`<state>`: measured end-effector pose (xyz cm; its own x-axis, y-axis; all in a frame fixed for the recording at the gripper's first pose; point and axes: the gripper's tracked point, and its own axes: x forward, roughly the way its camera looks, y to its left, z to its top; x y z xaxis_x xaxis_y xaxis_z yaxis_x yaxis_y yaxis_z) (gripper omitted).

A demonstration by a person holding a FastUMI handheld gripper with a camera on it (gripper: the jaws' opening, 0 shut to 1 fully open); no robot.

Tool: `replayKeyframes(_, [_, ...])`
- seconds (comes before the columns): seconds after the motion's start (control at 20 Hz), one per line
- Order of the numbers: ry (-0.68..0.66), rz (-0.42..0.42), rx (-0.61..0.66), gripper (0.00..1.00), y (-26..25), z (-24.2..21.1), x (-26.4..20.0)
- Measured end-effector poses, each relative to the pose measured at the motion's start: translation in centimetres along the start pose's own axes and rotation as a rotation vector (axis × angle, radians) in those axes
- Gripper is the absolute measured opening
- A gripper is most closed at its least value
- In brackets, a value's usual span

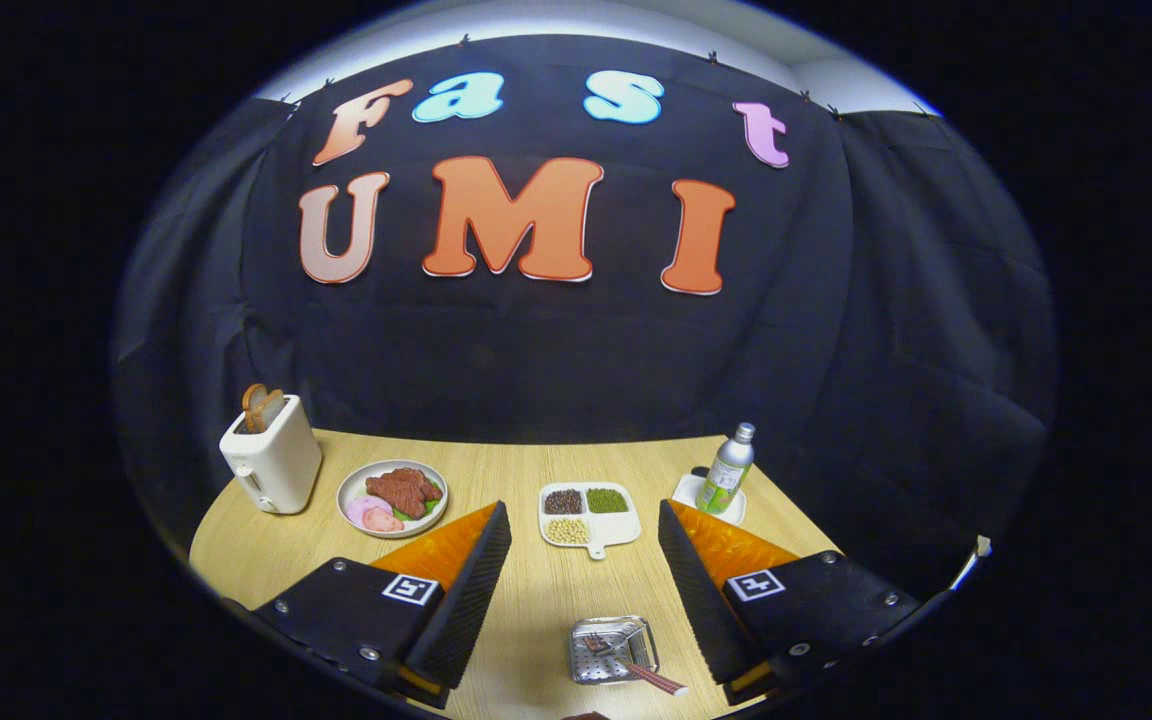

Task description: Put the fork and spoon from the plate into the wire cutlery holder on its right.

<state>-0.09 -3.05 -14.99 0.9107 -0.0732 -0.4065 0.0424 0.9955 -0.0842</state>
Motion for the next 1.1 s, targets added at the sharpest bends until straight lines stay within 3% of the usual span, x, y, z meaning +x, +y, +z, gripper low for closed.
replayKeyframes(0.3, [-0.051,0.048,0.026,0.9,5.0,1.0,-0.7])
replayKeyframes(0.65, [0.007,0.115,0.011,0.9,10.2,-1.4,-1.2])
replayKeyframes(0.8, [0.071,0.153,-0.013,0.9,12.5,-3.2,-1.2])
replayKeyframes(1.1, [0.338,0.276,-0.078,0.91,17.8,-10.8,-2.3])
